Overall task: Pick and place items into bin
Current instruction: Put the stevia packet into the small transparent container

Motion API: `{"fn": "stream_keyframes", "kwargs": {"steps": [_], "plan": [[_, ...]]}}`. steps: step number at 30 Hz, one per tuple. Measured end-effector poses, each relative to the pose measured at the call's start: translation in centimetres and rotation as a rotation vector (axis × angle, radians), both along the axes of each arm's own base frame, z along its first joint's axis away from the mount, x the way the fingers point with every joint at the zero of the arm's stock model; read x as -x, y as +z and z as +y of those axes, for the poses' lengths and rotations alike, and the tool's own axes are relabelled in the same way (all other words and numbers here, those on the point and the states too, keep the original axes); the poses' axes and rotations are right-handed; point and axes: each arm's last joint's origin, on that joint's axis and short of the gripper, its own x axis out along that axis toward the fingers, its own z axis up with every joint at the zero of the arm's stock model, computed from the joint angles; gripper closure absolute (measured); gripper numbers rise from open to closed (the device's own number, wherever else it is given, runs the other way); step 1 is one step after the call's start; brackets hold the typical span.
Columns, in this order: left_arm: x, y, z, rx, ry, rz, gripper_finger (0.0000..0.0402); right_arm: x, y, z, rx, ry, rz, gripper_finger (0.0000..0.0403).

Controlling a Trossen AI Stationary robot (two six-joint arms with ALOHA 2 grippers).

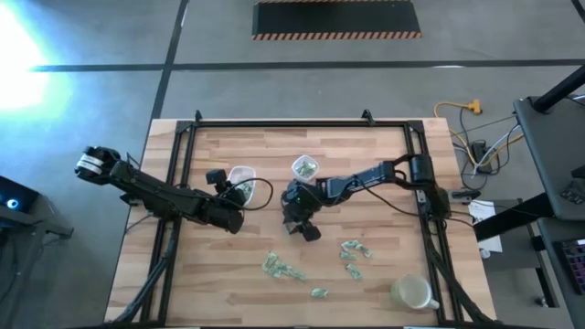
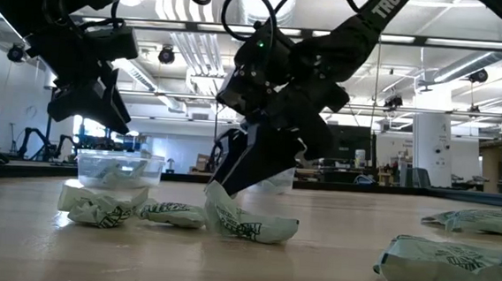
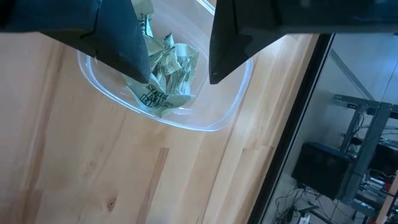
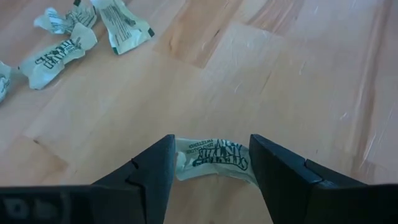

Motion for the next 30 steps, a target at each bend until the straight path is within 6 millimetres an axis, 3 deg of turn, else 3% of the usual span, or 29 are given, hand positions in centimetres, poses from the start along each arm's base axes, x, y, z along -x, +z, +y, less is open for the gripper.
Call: {"fn": "stream_keyframes", "kwargs": {"steps": [9, 22, 30], "plan": [[0.0, 0.0, 0.0, 0.0, 0.0, 0.001, 0.0252, 0.2, -0.2, 0.0, 0.017, 0.016, 0.013, 0.0221], [0.0, 0.0, 0.0, 0.001, -0.001, 0.001, 0.0253, 0.3, 0.0, -0.1, 0.079, 0.008, 0.02, 0.0322], [0.0, 0.0, 0.0, 0.001, -0.001, 0.002, 0.0253, 1.0, 0.8, 0.0, 0.089, 0.023, 0.056, 0.0361]]}}
